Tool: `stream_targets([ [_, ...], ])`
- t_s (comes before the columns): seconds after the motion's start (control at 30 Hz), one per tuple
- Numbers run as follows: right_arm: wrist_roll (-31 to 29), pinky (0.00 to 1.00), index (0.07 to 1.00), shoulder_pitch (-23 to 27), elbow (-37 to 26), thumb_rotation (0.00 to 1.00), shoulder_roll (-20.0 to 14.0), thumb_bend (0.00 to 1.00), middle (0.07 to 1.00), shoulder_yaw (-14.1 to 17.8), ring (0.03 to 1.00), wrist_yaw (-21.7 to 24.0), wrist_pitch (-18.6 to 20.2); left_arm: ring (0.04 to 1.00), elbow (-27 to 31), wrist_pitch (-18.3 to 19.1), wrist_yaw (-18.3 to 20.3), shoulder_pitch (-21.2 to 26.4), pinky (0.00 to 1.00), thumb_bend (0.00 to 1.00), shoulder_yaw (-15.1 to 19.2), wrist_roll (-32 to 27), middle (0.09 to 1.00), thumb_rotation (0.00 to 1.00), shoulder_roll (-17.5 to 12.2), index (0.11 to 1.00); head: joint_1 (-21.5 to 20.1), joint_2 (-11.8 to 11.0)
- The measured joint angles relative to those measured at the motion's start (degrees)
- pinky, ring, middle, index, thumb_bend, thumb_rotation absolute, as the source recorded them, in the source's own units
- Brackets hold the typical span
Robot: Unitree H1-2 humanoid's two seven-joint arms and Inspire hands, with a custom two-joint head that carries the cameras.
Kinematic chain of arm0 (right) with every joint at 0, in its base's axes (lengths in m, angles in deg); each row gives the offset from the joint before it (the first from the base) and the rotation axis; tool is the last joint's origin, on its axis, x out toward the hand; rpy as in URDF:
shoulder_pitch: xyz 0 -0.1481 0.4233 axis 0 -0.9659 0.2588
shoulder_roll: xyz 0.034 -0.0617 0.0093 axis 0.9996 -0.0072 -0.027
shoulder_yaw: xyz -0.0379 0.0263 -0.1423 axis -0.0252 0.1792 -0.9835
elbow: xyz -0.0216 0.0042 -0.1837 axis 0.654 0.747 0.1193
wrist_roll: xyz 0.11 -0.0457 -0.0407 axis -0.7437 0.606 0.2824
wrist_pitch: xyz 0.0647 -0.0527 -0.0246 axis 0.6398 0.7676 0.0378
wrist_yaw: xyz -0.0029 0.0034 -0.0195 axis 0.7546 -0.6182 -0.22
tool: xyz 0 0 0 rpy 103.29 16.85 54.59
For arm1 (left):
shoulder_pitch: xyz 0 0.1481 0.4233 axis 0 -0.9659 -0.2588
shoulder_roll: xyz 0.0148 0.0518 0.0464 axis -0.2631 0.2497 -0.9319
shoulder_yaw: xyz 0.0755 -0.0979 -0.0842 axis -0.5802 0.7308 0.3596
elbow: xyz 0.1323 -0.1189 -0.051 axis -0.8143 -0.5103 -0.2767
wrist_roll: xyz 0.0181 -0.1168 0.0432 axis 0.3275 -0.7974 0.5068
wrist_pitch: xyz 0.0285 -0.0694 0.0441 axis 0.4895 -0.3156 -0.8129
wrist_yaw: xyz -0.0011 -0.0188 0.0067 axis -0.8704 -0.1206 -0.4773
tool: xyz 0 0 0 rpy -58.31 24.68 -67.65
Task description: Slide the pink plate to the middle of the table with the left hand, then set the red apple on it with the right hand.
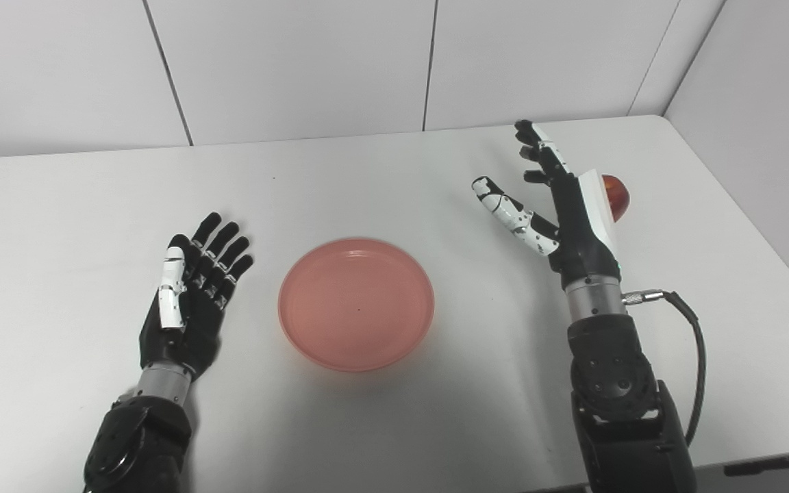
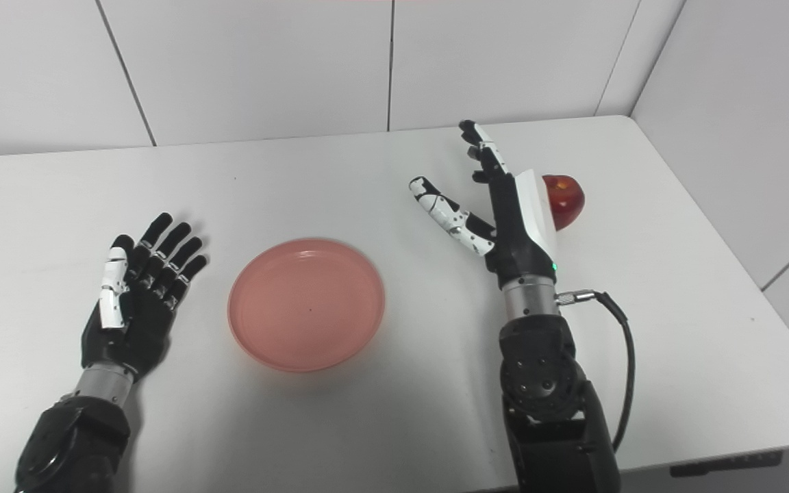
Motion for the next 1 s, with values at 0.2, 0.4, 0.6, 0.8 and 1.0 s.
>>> stream_targets([
  [0.2, 2.9, 0.75, 0.893, 2.6, -2.7, 0.47, -2.0, 0.72, 0.861, 1.6, 0.836, 1.1, 3.4, 0.897, -0.4, -0.3, 0.2, 0.2, 0.91, 0.43, 0.4, 0.0, 0.9, 1.0, -0.3, 0.889, -1.1, -0.8],
  [0.4, 6.6, 0.73, 0.897, 3.9, -2.9, 0.43, -5.0, 0.8, 0.862, 3.0, 0.831, 1.9, 4.1, 0.904, -2.0, -1.6, 1.9, 0.6, 0.92, 0.43, 1.1, -1.3, 0.913, 1.0, -0.8, 0.909, -1.8, -1.3],
  [0.6, 7.4, 0.75, 0.888, 4.7, -1.9, 0.45, -7.8, 0.89, 0.856, 6.6, 0.837, 1.8, 4.3, 0.898, -2.3, -1.9, 2.3, 0.6, 0.91, 0.42, 1.2, -2.2, 0.905, 1.0, -1.0, 0.899, -1.8, -1.7],
  [0.8, 6.8, 0.77, 0.899, 5.1, 0.5, 0.45, -9.9, 0.93, 0.871, 9.4, 0.858, 1.6, 4.3, 0.902, -2.7, -2.3, 2.3, 0.7, 0.92, 0.43, 1.2, -2.3, 0.91, 1.0, -1.0, 0.906, -2.1, -2.1],
  [1.0, 6.9, 0.72, 0.896, 5.2, 4.5, 0.46, -13.4, 0.98, 0.847, 11.4, 0.819, 1.3, 4.3, 0.903, -2.8, -2.4, 2.3, 0.7, 0.92, 0.42, 1.2, -2.4, 0.91, 1.0, -1.0, 0.906, -2.1, -2.2],
])
